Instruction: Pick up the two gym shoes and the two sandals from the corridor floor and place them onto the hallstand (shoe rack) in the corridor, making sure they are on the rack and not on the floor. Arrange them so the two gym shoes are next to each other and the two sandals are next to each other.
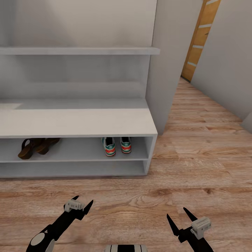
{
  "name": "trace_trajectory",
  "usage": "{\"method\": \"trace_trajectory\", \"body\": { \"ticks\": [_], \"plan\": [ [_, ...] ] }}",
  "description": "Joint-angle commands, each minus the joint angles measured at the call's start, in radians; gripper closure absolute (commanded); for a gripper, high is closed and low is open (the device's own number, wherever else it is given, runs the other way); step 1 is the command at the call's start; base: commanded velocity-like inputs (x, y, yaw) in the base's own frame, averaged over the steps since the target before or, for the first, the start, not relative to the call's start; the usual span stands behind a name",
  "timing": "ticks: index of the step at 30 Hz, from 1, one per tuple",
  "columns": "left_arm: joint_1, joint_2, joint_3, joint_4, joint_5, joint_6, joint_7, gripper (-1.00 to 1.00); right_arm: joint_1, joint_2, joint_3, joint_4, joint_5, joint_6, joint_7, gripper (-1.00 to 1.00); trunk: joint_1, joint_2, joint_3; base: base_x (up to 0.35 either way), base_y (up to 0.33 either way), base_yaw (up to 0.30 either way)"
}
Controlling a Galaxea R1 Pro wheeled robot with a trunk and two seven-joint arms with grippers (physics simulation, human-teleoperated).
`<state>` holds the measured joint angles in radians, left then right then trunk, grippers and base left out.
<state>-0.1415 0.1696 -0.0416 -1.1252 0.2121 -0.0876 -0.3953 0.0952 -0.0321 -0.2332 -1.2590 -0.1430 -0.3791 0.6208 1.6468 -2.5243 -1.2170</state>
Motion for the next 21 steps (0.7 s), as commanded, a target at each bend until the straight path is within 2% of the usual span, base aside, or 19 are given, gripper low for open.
{"method": "trace_trajectory", "body": {
  "ticks": [1,12,21],
  "plan": [
    [0.0,-0.001,0.009,0.002,-0.001,0.0,-0.001,-1.0,0.0,0.001,0.0,0.0,0.0,0.0,-0.001,-1.0,0.0,0.0,0.0,0.0,0.0,0.0],
    [0.0,-0.003,0.028,0.01,-0.005,0.0,-0.005,-1.0,0.0,0.009,0.002,-0.004,-0.005,0.005,-0.013,-1.0,0.0,0.0,0.0,0.0,0.0,0.0],
    [0.0,-0.004,0.032,0.011,-0.006,0.0,-0.006,-1.0,0.001,0.013,0.008,-0.005,-0.003,0.003,-0.075,-1.0,0.0,0.0,0.0,0.0,0.0,0.0]
  ]
}}
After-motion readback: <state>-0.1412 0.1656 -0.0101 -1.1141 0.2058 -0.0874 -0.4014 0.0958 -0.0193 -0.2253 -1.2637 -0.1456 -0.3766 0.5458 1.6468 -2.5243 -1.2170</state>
